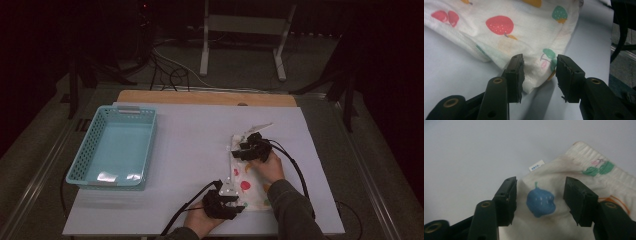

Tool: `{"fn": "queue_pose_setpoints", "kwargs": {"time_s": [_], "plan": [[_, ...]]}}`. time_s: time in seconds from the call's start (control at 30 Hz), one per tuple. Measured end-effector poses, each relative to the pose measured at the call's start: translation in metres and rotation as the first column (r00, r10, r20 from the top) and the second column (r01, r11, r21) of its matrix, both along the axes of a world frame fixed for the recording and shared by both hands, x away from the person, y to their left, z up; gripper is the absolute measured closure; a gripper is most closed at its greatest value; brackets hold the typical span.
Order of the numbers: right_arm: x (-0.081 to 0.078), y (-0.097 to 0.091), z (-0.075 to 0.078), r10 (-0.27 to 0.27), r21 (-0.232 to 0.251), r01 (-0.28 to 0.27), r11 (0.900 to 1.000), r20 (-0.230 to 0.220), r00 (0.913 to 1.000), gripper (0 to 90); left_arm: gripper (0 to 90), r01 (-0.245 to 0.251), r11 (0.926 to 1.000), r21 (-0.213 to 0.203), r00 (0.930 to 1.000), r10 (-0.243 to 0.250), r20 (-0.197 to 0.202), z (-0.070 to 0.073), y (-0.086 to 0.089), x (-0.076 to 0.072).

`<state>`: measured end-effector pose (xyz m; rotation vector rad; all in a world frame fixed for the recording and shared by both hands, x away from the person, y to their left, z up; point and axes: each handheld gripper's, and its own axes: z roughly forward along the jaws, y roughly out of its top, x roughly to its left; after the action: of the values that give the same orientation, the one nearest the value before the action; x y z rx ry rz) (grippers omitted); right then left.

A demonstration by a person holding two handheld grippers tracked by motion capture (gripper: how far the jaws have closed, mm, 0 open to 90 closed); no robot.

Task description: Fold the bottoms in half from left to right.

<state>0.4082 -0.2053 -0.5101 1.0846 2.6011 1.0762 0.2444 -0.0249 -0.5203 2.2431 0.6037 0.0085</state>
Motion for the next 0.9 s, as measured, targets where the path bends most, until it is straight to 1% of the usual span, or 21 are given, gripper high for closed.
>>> {"fn": "queue_pose_setpoints", "kwargs": {"time_s": [0.03,0.07,0.1,0.13,0.17,0.2,0.23,0.27,0.3,0.37,0.4,0.47,0.57,0.63,0.67,0.7,0.77,0.83,0.87,0.9], "plan": [[0.000,0.001,-0.002,0.002,-0.014,-0.002,0.9999,0.009,1.0000,49.2,57.6,0.000,0.9999,0.013,0.9999,0.000,0.013,0.000,-0.001,0.000],[0.000,0.003,-0.004,0.005,-0.032,-0.004,0.9995,0.019,0.9998,52.6,58.0,-0.003,0.9997,0.026,0.9994,0.002,0.034,0.001,-0.002,-0.002],[0.000,0.003,-0.004,0.005,-0.032,-0.004,0.9995,0.019,0.9998,52.6,60.3,-0.003,0.9997,0.026,0.9994,0.002,0.034,0.001,-0.002,-0.002],[0.000,0.004,-0.006,0.007,-0.049,-0.006,0.9988,0.026,0.9996,55.7,60.3,-0.015,0.9983,0.057,0.9967,0.010,0.081,0.001,-0.005,-0.005],[-0.001,0.006,-0.007,0.005,-0.028,-0.005,0.9996,0.026,0.9996,66.8,68.6,-0.022,0.9976,0.065,0.9953,0.016,0.096,0.001,-0.005,-0.006],[0.000,0.006,-0.007,0.013,-0.028,-0.012,0.9995,0.025,0.9996,70.4,72.6,-0.030,0.9965,0.078,0.9935,0.021,0.112,0.001,-0.007,-0.006],[0.000,0.007,-0.007,0.014,-0.030,-0.013,0.9995,0.032,0.9994,74.4,77.9,-0.042,0.9959,0.081,0.9926,0.032,0.117,0.001,-0.007,-0.006],[0.001,0.007,-0.007,0.012,-0.031,-0.011,0.9994,0.031,0.9994,77.5,82.1,-0.049,0.9959,0.076,0.9932,0.041,0.109,0.002,-0.007,-0.004],[0.002,0.007,-0.007,0.009,-0.033,-0.008,0.9994,0.031,0.9995,81.7,84.7,-0.048,0.9959,0.076,0.9938,0.040,0.104,0.002,-0.007,-0.003],[0.004,0.006,-0.007,0.002,-0.030,-0.002,0.9995,0.022,0.9998,86.0,86.5,-0.042,0.9960,0.079,0.9937,0.034,0.107,0.002,-0.007,-0.003],[0.004,0.006,-0.006,-0.002,-0.027,0.002,0.9996,0.013,0.9999,86.3,86.6,-0.037,0.9963,0.077,0.9941,0.029,0.104,0.003,-0.006,-0.003],[0.005,0.006,-0.005,0.004,-0.028,-0.003,0.9996,0.014,0.9999,86.8,86.7,-0.034,0.9970,0.070,0.9949,0.027,0.097,0.005,-0.003,-0.002],[0.005,0.008,-0.003,-0.010,-0.012,0.011,0.9999,0.013,0.9999,87.0,86.7,-0.029,0.9971,0.070,0.9946,0.022,0.102,0.010,0.004,-0.001],[0.005,0.011,-0.001,-0.020,0.012,0.020,0.9997,0.011,0.9997,87.0,86.7,-0.026,0.9969,0.074,0.9942,0.018,0.106,0.013,0.010,-0.001],[0.006,0.013,0.000,-0.019,0.016,0.019,0.9997,0.013,0.9997,87.0,86.7,-0.025,0.9967,0.076,0.9941,0.017,0.107,0.014,0.014,-0.001],[0.006,0.015,0.001,-0.022,0.022,0.022,0.9995,0.016,0.9996,87.0,86.7,-0.027,0.9964,0.081,0.9939,0.018,0.108,0.016,0.019,-0.001],[0.007,0.021,0.002,-0.013,0.025,0.012,0.9996,0.013,0.9998,86.9,86.7,-0.036,0.9967,0.073,0.9946,0.029,0.100,0.018,0.029,0.000],[0.007,0.028,0.005,-0.013,0.035,0.012,0.9993,0.010,0.9999,86.8,86.7,-0.043,0.9957,0.082,0.9935,0.034,0.108,0.021,0.040,-0.001],[0.008,0.032,0.006,-0.004,0.038,0.004,0.9993,0.010,0.9999,86.8,86.7,-0.048,0.9955,0.082,0.9932,0.039,0.110,0.022,0.045,-0.001],[0.009,0.037,0.007,0.001,0.039,-0.001,0.9992,0.009,1.0000,86.7,86.7,-0.048,0.9955,0.082,0.9932,0.039,0.110,0.022,0.045,-0.001]]}}
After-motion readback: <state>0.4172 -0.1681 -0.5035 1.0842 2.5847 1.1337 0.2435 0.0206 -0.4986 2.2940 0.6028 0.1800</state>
